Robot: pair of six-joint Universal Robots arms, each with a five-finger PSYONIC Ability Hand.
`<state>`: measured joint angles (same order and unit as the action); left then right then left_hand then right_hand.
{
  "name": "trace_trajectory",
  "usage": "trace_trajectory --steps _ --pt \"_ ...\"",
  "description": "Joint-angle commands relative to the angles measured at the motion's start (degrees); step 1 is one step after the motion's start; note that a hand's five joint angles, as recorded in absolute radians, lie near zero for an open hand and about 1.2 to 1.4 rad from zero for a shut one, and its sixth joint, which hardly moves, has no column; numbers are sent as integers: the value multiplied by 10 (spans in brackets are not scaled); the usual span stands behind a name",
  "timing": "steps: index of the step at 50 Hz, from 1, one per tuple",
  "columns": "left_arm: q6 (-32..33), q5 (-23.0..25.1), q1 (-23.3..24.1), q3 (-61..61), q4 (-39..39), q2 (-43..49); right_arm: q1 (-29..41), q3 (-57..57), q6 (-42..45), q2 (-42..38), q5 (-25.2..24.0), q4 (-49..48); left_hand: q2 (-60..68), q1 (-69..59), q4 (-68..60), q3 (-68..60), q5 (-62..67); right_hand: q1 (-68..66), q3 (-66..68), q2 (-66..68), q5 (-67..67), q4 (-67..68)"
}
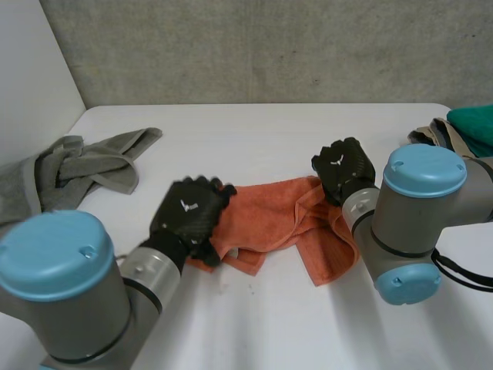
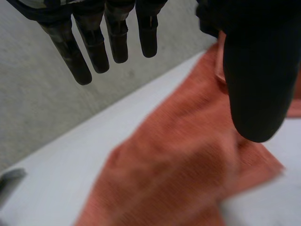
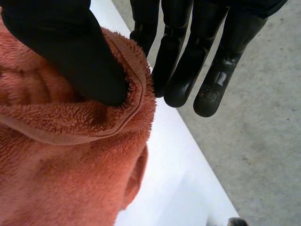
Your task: Fold the laundry.
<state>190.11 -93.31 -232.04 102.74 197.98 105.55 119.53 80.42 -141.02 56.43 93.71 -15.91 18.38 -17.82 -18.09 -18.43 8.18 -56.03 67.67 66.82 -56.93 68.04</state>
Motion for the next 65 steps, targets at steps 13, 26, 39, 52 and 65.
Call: trace_trajectory --steps 13,26,39,52,65 --pt "2 0 6 -101 9 160 0 37 -5 12 -5 43 513 -519 -516 -513 515 -240 123 132 -131 120" --pt "1 -16 -4 -105 8 82 -59 45 -234 89 -59 92 616 -622 -619 -616 618 460 -577 -568 569 -580" --pt "1 -13 -43 -87 3 26 -228 116 -383 202 -158 273 616 -622 -619 -616 618 335 -451 -443 444 -455" --pt "0 -12 -45 -87 3 25 -235 198 -464 174 -174 256 616 -622 -619 -616 618 330 -446 -438 439 -450" --pt "0 -11 -45 -78 3 19 -167 150 -514 91 -172 229 616 -622 -619 -616 618 332 -448 -440 441 -452"
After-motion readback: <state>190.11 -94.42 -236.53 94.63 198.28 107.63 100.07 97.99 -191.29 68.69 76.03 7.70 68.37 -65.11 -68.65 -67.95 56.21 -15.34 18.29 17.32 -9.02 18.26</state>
